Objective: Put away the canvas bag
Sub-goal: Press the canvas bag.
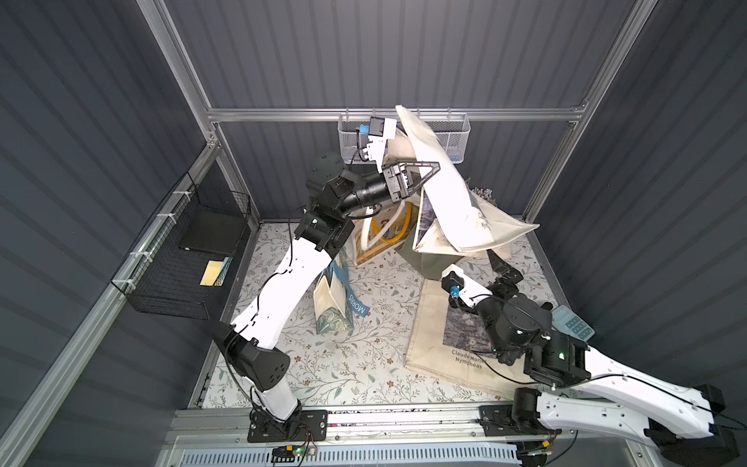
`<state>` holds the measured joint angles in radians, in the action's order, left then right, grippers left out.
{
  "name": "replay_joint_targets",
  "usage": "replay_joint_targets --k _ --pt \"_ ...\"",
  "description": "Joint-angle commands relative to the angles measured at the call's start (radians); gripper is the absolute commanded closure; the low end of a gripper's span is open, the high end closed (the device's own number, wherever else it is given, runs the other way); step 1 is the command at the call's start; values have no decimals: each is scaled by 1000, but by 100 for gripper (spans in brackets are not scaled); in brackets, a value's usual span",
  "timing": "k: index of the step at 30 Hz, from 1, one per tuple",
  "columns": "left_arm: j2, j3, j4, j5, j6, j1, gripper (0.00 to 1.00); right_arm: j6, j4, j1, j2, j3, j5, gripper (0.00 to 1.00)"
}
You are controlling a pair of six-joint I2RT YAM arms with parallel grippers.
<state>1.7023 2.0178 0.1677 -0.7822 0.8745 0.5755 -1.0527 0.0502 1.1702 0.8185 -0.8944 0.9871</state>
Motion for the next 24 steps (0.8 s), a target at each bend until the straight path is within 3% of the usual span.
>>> replay_joint_targets --k 1,13,18,24 --pt "-25 58 8 30 -46 -2 100 -237 294 -24 -33 79 -57 2" --pt "-33 89 -23 66 -17 -2 100 -498 822 -89 28 174 -70 1" --pt "-49 94 -105 78 -75 -2 100 -526 883 -96 30 172 -89 1" --pt "-48 101 -99 71 -56 -8 100 -500 834 -122 28 186 -96 1"
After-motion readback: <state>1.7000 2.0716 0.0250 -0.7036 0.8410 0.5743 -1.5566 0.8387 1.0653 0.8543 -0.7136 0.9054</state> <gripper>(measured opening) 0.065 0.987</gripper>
